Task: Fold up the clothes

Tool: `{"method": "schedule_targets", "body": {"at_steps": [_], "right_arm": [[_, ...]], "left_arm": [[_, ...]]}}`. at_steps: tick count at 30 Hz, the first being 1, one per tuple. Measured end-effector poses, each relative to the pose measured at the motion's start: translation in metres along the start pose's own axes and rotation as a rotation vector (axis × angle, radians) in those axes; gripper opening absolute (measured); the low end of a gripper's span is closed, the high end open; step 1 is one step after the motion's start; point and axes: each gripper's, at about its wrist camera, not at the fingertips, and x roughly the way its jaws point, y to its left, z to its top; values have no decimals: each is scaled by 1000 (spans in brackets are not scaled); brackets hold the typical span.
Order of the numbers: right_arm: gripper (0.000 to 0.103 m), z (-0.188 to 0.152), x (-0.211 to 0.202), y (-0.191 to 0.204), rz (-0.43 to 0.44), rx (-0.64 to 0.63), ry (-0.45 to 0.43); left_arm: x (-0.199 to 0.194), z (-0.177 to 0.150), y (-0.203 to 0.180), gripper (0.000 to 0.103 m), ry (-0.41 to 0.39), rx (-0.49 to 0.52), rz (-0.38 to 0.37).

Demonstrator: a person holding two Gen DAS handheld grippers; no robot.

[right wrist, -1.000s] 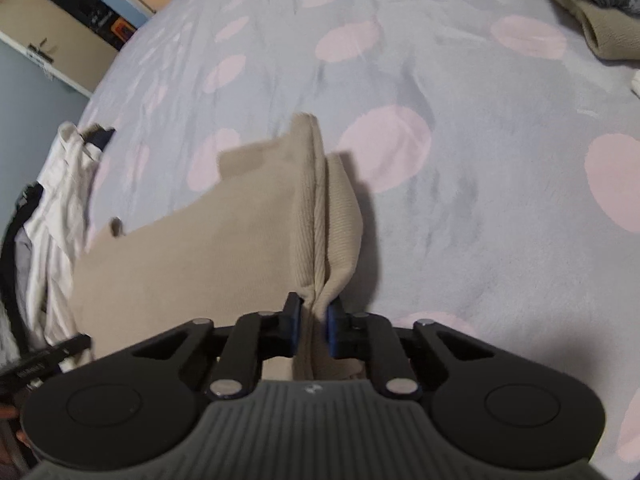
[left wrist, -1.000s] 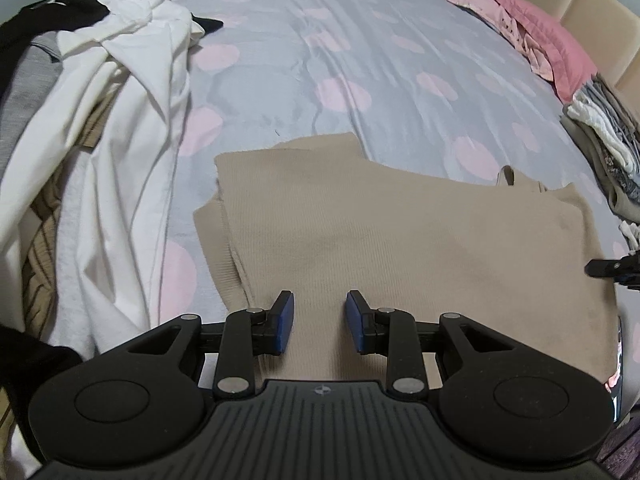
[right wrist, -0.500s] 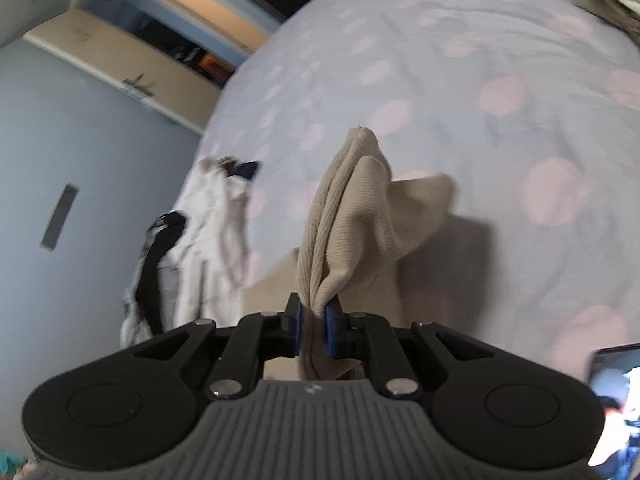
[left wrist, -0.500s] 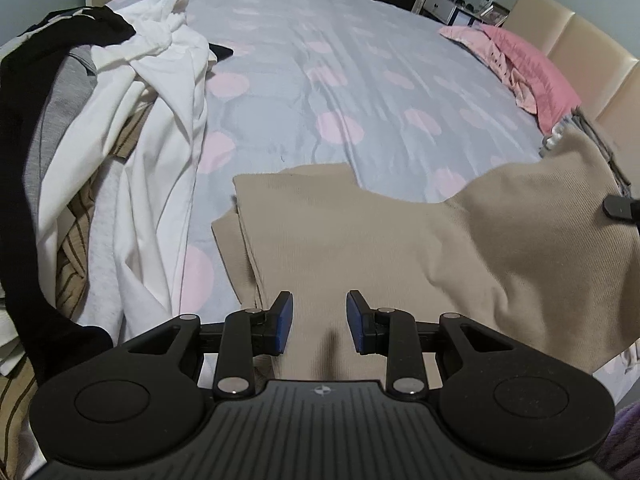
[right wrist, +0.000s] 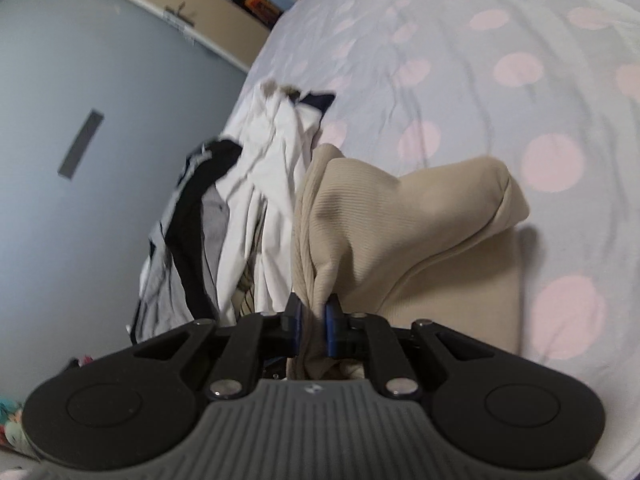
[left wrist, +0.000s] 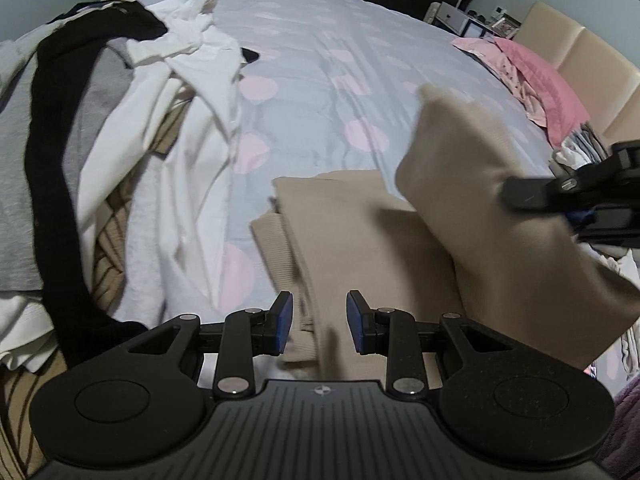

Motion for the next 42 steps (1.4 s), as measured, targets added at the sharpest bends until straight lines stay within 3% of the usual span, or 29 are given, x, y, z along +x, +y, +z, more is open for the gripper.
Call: {"method": "schedule_targets", "body": {"at_steps": [9,11,13,16,22,28,33,42], "right_arm": [[15,-2,78,7,-94,-24,131],[21,-2,83,10,-92,-39,138],[23,-2,81,14,-78,-55,130],[38,0,75,21,-63,-82,109],[38,1,41,26,-93,-140,44],[39,-21,16,11,-217,-232,40],[39,-45,-7,-10,-289,-288,35],[40,-98,-31,-41,-344,-338,41]], "left_arm": [[0,3,22,27,-3,-35,27],[-2,4,24,27,-7,-37,27],[-4,4,26,27,-13,-40,24],[-7,5,26,27,-19,-42,15],[-12,3,23,27,-17,-51,-36],[-20,-10,12,27,19,-77,-129],[-25,-22,1,49,56,-99,-197],[-29,-45,-16,52,125,-139,-308]]}}
